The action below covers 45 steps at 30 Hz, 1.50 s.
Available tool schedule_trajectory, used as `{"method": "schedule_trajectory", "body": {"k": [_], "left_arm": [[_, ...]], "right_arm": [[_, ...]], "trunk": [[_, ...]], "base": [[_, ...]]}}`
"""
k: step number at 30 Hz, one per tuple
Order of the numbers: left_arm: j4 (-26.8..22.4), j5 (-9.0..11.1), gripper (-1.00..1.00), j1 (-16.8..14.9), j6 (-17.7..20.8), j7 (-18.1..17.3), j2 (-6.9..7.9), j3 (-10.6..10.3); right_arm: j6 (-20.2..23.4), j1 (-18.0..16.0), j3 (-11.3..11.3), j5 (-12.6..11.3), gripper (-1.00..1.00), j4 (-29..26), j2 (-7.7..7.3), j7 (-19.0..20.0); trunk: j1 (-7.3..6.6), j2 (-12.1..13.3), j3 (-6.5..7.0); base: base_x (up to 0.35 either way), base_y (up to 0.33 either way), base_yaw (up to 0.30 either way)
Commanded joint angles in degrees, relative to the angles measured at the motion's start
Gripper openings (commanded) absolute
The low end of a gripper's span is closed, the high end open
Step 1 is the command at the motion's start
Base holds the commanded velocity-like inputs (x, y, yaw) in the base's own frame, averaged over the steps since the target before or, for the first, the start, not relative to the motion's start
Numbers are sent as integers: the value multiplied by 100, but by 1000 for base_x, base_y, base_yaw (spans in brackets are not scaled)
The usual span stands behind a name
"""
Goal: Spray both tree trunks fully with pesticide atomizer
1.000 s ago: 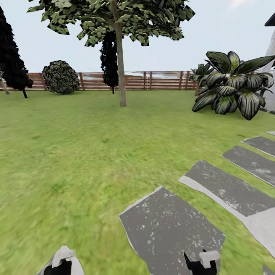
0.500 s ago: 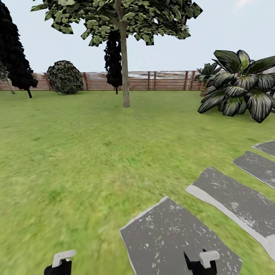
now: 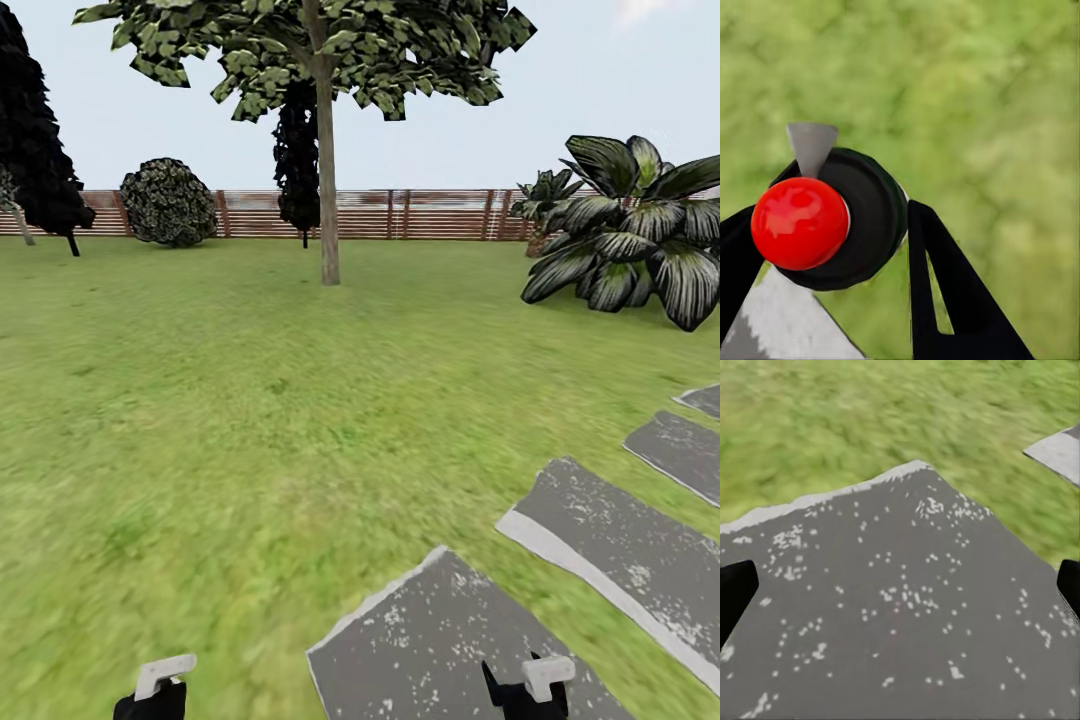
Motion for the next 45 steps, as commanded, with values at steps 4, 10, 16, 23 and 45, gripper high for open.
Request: {"method": "schedule_trajectory", "body": {"k": [4,10,16,23,45], "left_arm": [[3,52,-100,-3,-17,-1,-1,-1],[3,52,-100,-3,-17,-1,-7,0],[3,51,-100,-3,-17,-1,-7,0],[3,51,-100,-3,-17,-1,-8,0],[3,52,-100,-3,-17,-1,-5,0]], "right_arm": [[-17,-3,6,10,100,4,-2,10],[-17,-3,9,11,100,4,-2,9],[-17,-3,9,13,100,4,-2,10],[-17,-3,9,10,100,4,-2,10],[-17,-3,8,13,100,4,-2,10]], "trunk": [[2,-2,-5],[2,-2,-5],[2,-2,-5],[2,-2,-5],[2,-2,-5]], "base": [[340,0,4],[339,0,70],[340,0,5],[340,0,0],[340,0,0]]}}
